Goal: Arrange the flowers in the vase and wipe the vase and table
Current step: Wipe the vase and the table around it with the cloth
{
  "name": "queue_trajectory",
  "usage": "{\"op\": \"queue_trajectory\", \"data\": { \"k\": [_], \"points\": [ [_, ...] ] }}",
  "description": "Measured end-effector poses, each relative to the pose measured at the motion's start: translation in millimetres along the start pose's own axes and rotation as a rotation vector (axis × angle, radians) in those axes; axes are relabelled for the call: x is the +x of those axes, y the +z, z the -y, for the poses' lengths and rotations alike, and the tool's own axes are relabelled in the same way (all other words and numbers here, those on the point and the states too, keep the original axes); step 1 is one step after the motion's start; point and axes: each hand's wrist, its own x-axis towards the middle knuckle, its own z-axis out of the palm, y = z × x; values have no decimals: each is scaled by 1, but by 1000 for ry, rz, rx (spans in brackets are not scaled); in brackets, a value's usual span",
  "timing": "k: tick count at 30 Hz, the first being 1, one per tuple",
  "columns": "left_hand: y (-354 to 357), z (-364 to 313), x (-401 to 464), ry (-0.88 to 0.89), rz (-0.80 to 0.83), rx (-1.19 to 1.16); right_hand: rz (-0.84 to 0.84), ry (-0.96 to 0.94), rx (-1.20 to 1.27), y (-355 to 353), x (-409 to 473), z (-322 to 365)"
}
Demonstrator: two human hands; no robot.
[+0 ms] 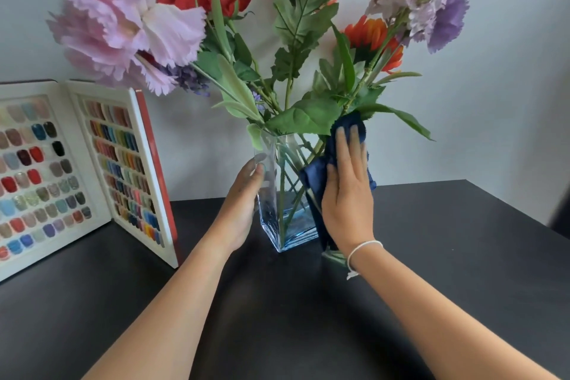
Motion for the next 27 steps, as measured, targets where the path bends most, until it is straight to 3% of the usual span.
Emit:
{"op": "queue_trajectory", "data": {
  "k": [7,15,21,27],
  "points": [
    [-1,5,2,3,-1,-12,-7,75,75,-1,-1,-8],
    [3,5,0,16,-21,-12,87,21,-16,-1,-18,-14],
    [3,5,-1,33,-10,-1,-21,157,106,-2,6,-8],
    [2,4,-3,52,17,37,42,46,111,11,-15,9]
  ]
}}
